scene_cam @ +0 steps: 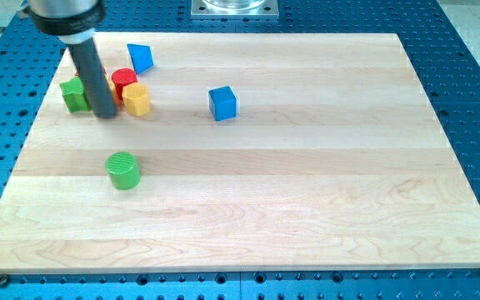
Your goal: Place the heart diagonally to the hexagon
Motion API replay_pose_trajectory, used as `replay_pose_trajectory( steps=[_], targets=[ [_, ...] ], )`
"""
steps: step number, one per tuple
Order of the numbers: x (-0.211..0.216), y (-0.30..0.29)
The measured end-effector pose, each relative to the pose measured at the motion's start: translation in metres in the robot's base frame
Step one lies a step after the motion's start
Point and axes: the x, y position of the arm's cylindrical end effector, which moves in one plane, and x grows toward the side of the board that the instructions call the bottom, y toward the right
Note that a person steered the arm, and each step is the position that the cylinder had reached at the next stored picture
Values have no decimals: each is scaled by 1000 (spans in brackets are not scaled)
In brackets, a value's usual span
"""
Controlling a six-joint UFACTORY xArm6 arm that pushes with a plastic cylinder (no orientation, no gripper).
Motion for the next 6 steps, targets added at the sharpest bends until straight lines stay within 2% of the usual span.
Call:
replay_pose_trajectory(
  steps=[2, 4, 6],
  targets=[
    [-54, -1],
    [-98, 39],
    [-99, 82]
  ],
)
